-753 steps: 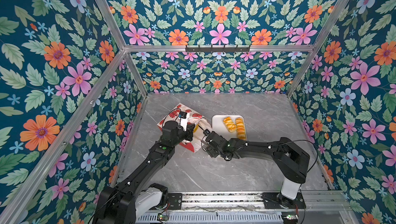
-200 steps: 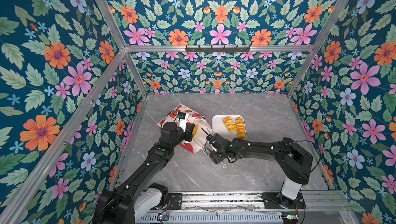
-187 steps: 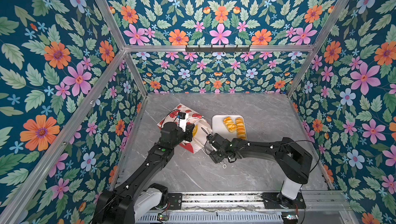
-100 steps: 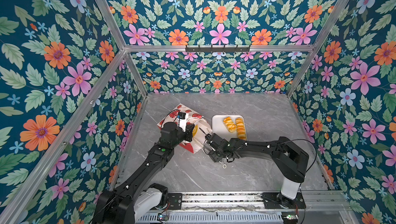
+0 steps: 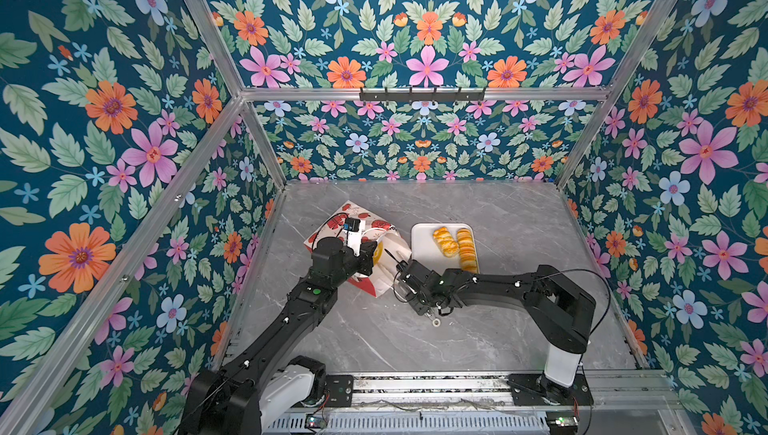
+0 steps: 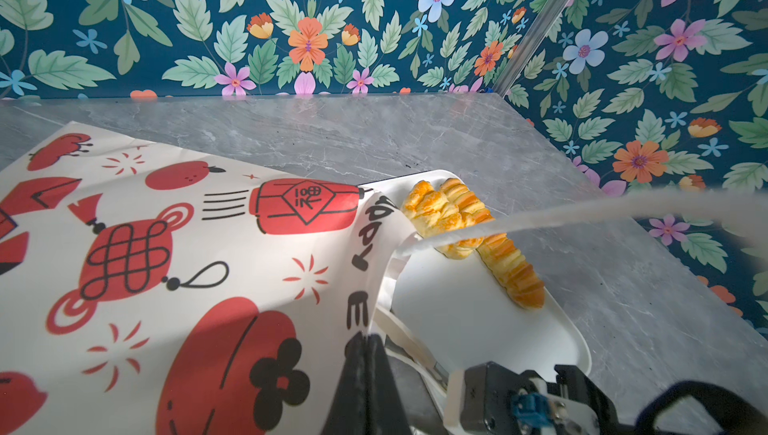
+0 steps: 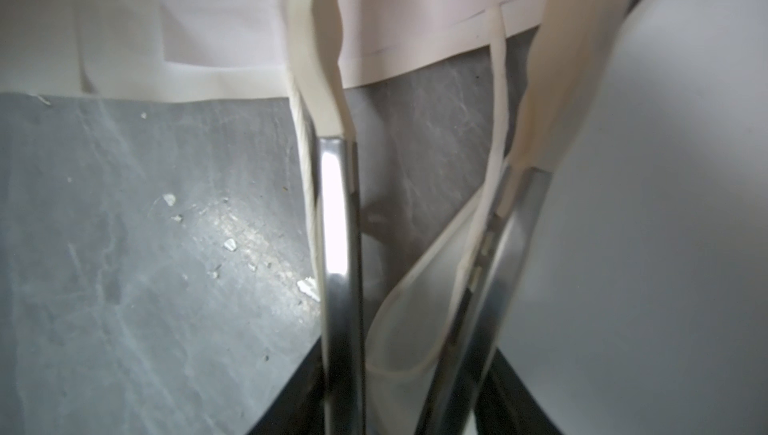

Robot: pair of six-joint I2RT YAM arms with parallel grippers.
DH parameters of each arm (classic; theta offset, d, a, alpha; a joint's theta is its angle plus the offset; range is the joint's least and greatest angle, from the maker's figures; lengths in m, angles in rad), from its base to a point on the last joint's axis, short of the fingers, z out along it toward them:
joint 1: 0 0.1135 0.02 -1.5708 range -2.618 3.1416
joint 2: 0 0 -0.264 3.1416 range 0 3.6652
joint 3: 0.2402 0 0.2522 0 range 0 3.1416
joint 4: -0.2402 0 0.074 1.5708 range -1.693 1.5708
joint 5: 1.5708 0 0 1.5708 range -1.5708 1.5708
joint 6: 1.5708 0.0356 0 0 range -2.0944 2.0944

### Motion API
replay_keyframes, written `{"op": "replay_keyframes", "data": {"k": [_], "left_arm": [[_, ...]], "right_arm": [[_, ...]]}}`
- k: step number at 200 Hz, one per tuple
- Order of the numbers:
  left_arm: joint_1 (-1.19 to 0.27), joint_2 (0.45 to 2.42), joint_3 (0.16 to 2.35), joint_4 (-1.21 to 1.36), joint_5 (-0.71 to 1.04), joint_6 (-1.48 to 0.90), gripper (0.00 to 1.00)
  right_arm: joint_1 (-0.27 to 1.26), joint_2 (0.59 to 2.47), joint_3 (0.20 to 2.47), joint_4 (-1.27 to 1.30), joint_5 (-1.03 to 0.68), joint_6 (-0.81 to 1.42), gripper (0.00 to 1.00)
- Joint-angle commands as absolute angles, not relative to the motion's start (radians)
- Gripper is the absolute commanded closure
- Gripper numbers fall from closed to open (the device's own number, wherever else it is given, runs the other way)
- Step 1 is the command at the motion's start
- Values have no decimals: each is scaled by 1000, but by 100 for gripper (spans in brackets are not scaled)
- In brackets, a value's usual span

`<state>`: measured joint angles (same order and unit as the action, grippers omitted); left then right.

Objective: Take the fake bread out of the paper bag

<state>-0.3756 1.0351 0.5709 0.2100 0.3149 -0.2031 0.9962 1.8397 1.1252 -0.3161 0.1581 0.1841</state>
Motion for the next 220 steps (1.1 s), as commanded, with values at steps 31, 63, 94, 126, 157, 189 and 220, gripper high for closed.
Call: {"op": "replay_keyframes", "data": {"k": [31,63,94,126,157,189,220], "left_arm": [[-376,1031,575,244,309,-196,100],[-376,1025,571,242,307,-198,100],[-377,1020,569,242,306,-198,100],[-376,1012,568,242,308,-197,100],[-376,1009,572,238,311,-198,100],[-377,1002,578,230,310,-196,100],[-376,1008,580,230,312,-196,100]], "right_arm": [[995,1756,1112,-349,81,181,60],[989,1680,1099,-382,41,181,61],[955,1593,1072,-393,-49,196,61],[921,1557,1063,-362,-169,228,61],[916,1601,1101,-338,-218,245,60],[916,1649,1130,-317,-232,259,60],[922,1718,1158,-312,-230,286,57]]}}
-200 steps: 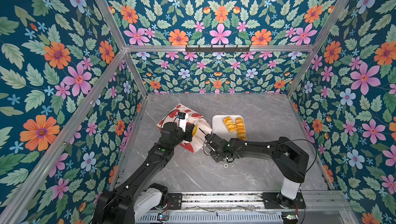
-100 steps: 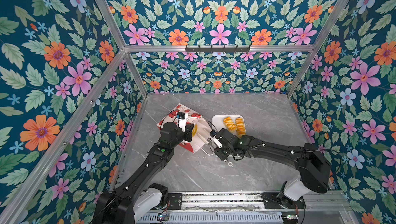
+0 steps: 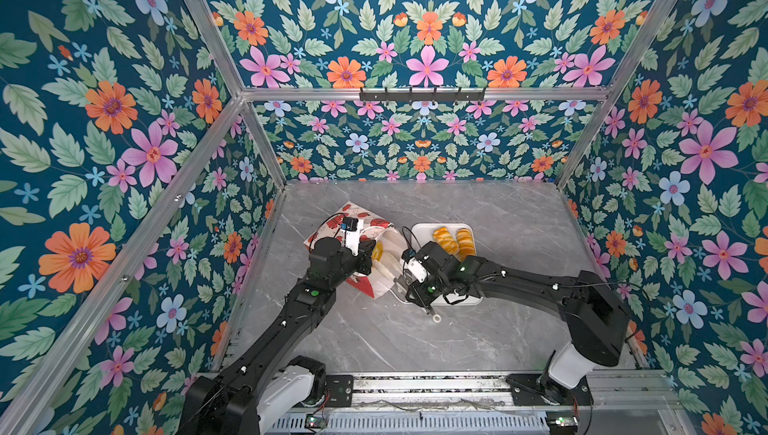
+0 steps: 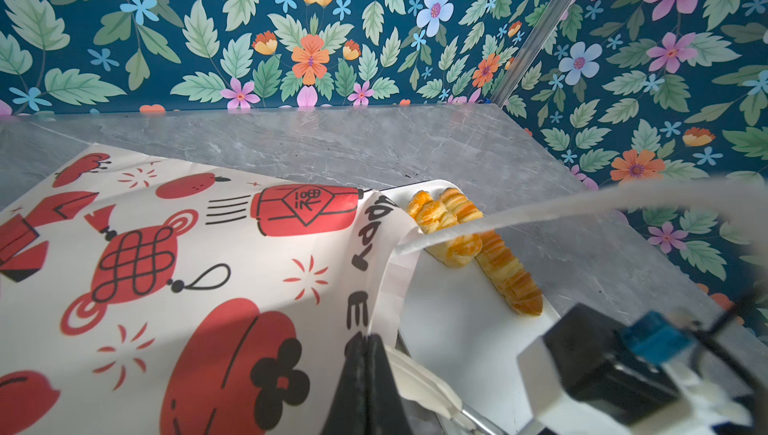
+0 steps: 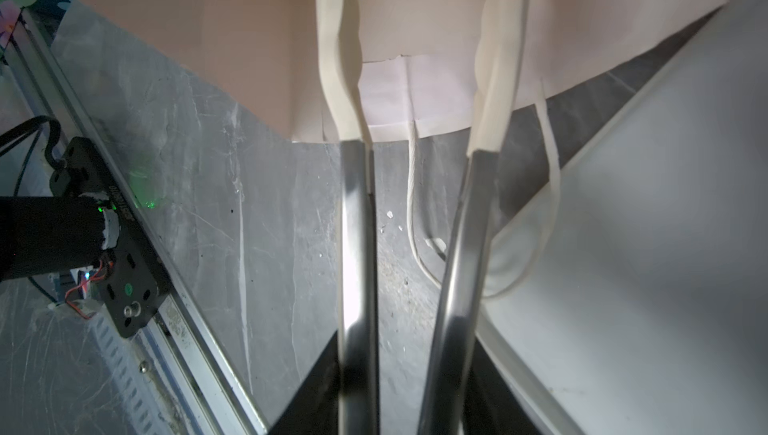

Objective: Take the fake bread out of the paper bag

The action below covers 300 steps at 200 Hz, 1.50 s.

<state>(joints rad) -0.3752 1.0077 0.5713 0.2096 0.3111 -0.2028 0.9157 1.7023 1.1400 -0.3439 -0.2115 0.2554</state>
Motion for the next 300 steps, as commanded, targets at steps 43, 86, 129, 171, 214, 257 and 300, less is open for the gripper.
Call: {"op": "replay_keyframes", "data": {"k": [43,86,129,171,214,257,300], "left_arm": [[-376,1013,579,233,311,-197,100],[-376,1012,583,232,313,-198,100],[-376,1008,578,230,309,-199,100],[-376,1005,580,230,298,-199,100],[-376,1006,583,230,302,-199,100],[-376,1006,584,229,305,-199,100],[-376,1009,586,230,308,-199,100]], "right_arm": [[932,1743,1172,-288,-209,318,57],[940,1774,1175,-287,-196,319,57],[942,1711,1158,-294,-160,316,57],[943,1618,1147,-324,-67,294,57],[954,1645,1167,-311,-59,295,55],[968,1695,1210,-296,-49,316,54],[977,1739,1234,-291,-24,328,54]]}}
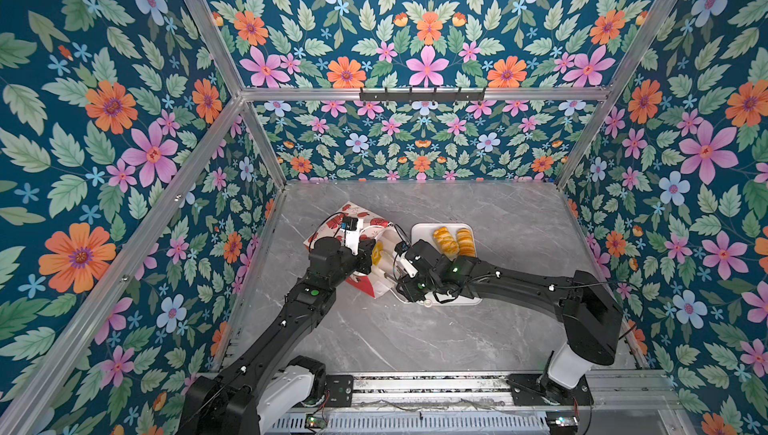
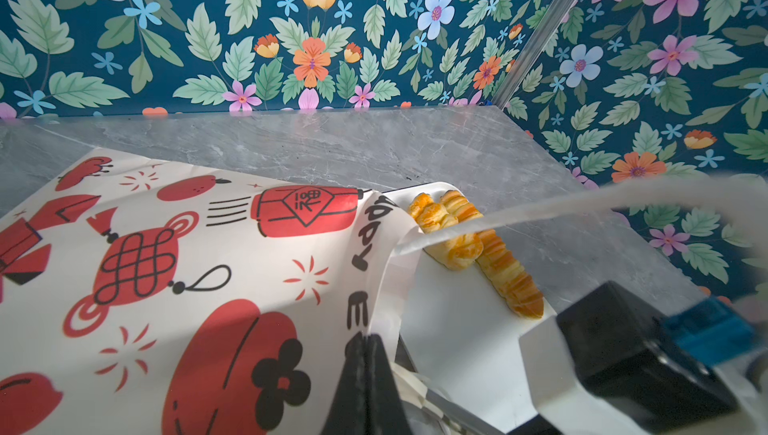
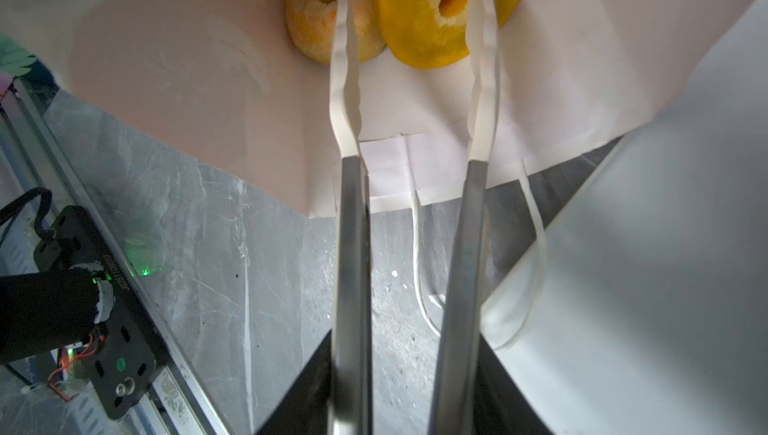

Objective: Take the fake bread out of the paper bag

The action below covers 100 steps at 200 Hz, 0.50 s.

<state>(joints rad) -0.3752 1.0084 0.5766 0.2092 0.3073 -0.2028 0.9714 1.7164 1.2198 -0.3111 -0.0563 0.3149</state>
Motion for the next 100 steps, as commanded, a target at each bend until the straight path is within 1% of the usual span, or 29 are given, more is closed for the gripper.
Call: {"op": "replay_keyframes", "data": {"k": [1,22,47,100], "left_arm": [[-376,1010,585,230,308,-199,100],[-376,1011,582,233,308,-199,100],[-376,1006,580,231,307,-199,100],[-376,1002,577,230,305,-199,100]], "right_arm": [[977,1741,1234,-290,-23,328,54],[977,1768,1244,-281,1,341,54],[977,1794,1261,-295,74,353,54],[976,1706,1181,-271,164,396,55]]}}
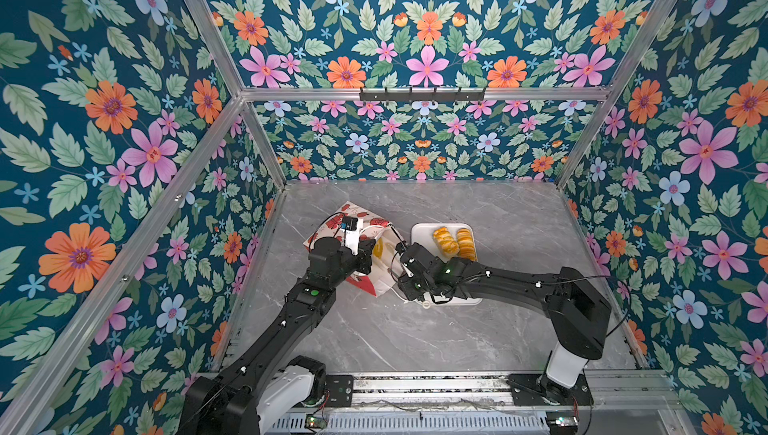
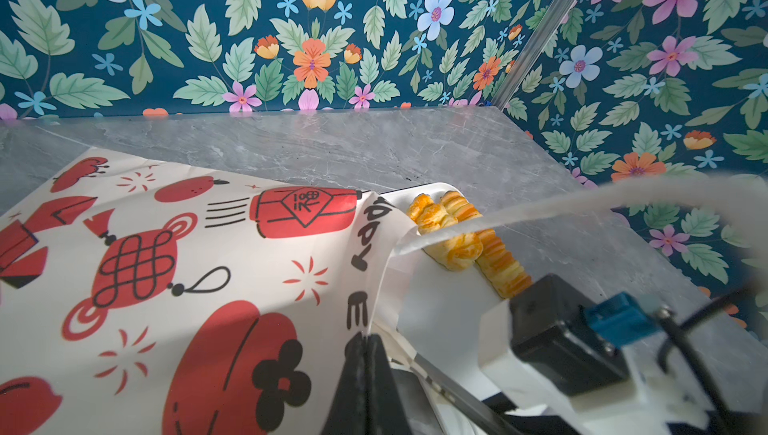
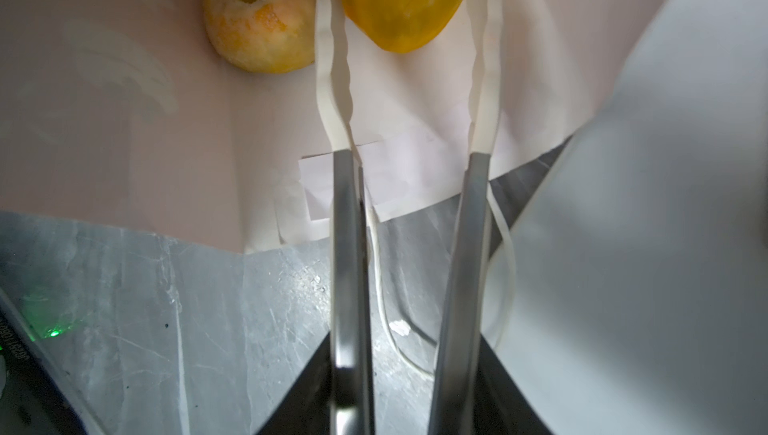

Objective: Take the fake bread out of the paper bag

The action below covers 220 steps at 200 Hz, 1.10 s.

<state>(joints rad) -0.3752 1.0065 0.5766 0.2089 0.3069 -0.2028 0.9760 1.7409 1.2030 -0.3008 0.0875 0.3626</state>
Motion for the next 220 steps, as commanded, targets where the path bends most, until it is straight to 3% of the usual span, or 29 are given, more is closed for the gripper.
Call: {"op": "replay_keyframes", "data": {"k": [1,99,181,220], "left_arm": [[-376,1003,577,230,304,-199,100],[-377,1006,575,236,307,-201,100],[-376,1007,578,238,305,-202,100],[-376,1005,586,229,304,-201,100]], "right_arm": [[976,1705,1179,-271,166,397,55],[977,1616,1124,-242,82,414,56],[1021,1585,1093,-227,1,262,55],[1055,1587,1075,-292,85,165,55]]}}
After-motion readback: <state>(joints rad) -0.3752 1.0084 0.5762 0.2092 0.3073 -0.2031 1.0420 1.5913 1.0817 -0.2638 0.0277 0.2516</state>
